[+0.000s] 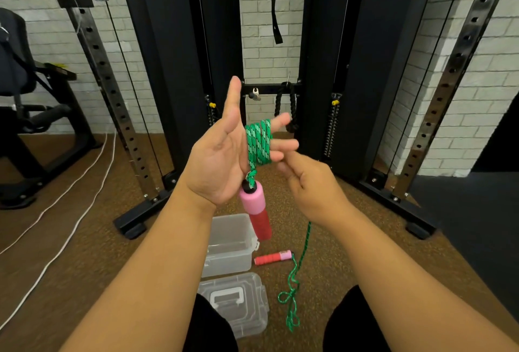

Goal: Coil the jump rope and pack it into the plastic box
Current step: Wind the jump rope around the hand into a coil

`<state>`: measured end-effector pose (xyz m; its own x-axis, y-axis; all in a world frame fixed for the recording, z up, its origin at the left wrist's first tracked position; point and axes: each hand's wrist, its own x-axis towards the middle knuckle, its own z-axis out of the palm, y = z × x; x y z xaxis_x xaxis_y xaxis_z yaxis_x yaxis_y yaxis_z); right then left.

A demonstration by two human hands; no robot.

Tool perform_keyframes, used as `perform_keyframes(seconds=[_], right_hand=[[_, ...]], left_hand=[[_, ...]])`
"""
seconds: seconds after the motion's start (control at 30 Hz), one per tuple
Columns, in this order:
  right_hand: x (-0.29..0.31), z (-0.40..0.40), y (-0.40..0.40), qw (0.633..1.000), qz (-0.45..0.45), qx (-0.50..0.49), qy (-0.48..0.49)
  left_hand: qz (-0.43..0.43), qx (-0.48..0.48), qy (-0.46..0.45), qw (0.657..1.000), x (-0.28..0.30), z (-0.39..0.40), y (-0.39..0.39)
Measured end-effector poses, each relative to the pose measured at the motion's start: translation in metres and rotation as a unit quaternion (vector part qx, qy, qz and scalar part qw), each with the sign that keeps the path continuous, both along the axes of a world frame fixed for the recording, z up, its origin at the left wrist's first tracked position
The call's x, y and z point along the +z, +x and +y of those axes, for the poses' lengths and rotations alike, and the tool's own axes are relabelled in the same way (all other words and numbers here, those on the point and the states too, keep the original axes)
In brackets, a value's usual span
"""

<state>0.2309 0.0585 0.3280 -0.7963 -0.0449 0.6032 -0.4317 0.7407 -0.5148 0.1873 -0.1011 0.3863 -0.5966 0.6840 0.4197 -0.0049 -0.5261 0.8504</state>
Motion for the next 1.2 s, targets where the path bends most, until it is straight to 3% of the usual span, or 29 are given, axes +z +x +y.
perform_keyframes(seconds=[0.23,0.4,0.5,0.7,0.9,1.07,1.2], right_hand=[[-0.003,-0.008,0.011,0.987,-0.048,0.014,0.15],[0.018,-0.009,0.019,0.969,0.051,-0.001,0.24],[0.037,-0.008,0.021,0.962,0.1,-0.011,0.255],[0.056,0.008,0.011,0.97,0.126,-0.058,0.2],[0.052,0.017,0.001,0.99,0.107,-0.063,0.062],[0.036,0.017,-0.005,0.999,0.019,-0.047,0.0],[0.018,0.011,-0.002,0.999,-0.019,-0.016,0.02]], left_hand=[[0.072,0.104,-0.045,0.991,0.004,-0.006,-0.007],[0.099,0.128,-0.119,0.98,-0.003,-0.007,-0.006],[0.071,0.103,-0.153,0.98,-0.011,-0.005,-0.003],[0.085,0.096,-0.169,0.977,-0.01,-0.003,0.003],[0.087,0.071,-0.148,0.983,-0.002,-0.005,0.01],[0.049,0.001,-0.071,0.996,0.0,-0.005,0.009],[0.059,0.017,-0.034,0.998,0.003,-0.004,0.005]])
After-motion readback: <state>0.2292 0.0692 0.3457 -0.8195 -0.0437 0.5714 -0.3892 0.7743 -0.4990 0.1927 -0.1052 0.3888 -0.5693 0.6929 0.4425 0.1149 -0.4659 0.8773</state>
